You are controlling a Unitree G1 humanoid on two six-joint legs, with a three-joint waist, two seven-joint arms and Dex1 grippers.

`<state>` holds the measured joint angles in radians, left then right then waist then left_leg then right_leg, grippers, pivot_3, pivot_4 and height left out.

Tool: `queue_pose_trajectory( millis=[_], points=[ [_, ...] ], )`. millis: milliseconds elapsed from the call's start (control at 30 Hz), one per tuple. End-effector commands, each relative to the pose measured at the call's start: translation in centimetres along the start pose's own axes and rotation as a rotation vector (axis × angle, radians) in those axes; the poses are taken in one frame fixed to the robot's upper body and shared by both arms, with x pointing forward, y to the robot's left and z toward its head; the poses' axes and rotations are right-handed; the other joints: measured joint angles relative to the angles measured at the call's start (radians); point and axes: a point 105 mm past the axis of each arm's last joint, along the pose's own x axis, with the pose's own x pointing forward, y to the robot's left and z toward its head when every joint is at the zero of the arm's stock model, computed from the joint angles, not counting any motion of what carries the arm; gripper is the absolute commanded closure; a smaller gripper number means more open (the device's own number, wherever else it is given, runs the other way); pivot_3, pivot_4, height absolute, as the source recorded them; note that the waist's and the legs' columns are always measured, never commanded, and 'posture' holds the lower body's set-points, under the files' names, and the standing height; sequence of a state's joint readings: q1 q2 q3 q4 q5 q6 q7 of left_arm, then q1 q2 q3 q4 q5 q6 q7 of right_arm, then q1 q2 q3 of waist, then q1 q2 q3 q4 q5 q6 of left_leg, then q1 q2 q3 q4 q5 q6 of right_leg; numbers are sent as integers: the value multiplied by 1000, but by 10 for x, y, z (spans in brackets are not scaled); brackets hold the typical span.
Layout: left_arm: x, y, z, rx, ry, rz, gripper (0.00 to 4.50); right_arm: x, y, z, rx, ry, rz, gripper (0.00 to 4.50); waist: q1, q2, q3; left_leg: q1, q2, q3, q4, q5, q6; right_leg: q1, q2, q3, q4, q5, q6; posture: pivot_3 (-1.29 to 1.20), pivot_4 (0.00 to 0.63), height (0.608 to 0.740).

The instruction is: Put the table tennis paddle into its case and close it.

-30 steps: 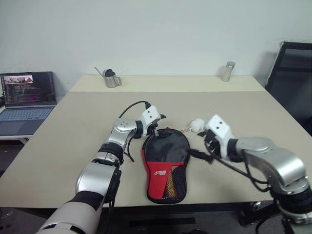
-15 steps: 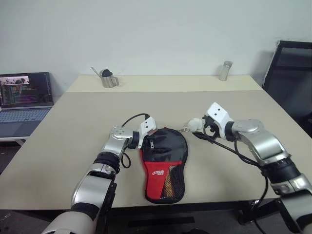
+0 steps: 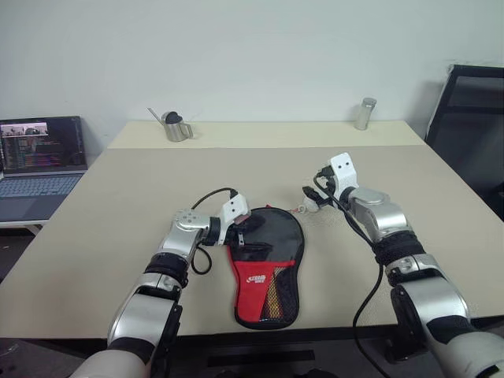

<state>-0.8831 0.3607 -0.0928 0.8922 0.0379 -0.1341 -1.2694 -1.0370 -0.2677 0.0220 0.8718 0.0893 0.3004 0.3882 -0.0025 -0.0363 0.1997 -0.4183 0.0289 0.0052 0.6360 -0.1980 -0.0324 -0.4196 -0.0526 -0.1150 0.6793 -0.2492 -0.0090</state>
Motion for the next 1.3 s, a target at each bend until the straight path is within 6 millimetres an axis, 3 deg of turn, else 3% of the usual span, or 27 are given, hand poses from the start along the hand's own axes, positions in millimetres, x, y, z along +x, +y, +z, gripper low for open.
queue_pose_trajectory(
  millis=[33, 200, 333, 433, 700, 800, 1067, 1300],
  points=[
    [-5, 4, 11, 39, -21, 13, 32, 5, 0, 0, 2, -10, -17, 0, 0, 0, 0, 0, 0, 0, 0, 0, 0, 0, 0, 0, 0, 0, 0, 0, 150, 740],
    [-6, 5, 10, 41, -10, 19, 32, 11, 3, -14, 39, 30, -44, 0, -2, 0, 0, 1, 0, 1, 0, 0, 0, 0, 0, 1, 1, 0, 0, 0, 150, 740],
    [-5, 4, 10, 41, -8, 18, 32, 13, 3, -14, 50, 32, -67, 0, -2, 0, 0, 1, 0, 1, 0, 0, 0, 0, 0, 2, 1, 0, 0, 0, 150, 740],
    [-3, 4, 9, 48, -2, 16, 0, 14, 4, -18, 42, 56, -73, 649, -2, 0, 0, 1, 0, 2, 0, 0, 0, 0, 0, 6, 1, 0, 0, 0, 150, 740],
    [16, -7, 3, 63, 21, -34, 0, 16, 9, -17, 62, 56, -64, 3242, -1, 0, 0, 2, 0, 3, 0, 0, 0, 0, 0, 8, 1, 0, 0, 0, 150, 740],
    [22, -13, -2, 61, 28, -55, 0, 16, 10, -16, 96, 47, -63, 3767, 0, 0, 0, 2, 0, 3, 0, 0, 0, 0, 0, 8, 1, 0, 0, 0, 150, 740],
    [30, -31, -30, 27, 83, -92, 0, 16, 15, -13, 153, 27, -51, 3967, 0, 1, -1, 3, 0, 4, 0, 0, 0, 1, 0, 9, 1, 0, 0, 0, 150, 740],
    [16, -43, -70, -44, 193, -114, 0, -1, 12, -6, 145, -1, -52, 3974, 0, 3, -5, 10, 0, 4, -1, 0, 0, 8, -1, 9, 0, 0, 0, 0, 150, 740]
  ],
)
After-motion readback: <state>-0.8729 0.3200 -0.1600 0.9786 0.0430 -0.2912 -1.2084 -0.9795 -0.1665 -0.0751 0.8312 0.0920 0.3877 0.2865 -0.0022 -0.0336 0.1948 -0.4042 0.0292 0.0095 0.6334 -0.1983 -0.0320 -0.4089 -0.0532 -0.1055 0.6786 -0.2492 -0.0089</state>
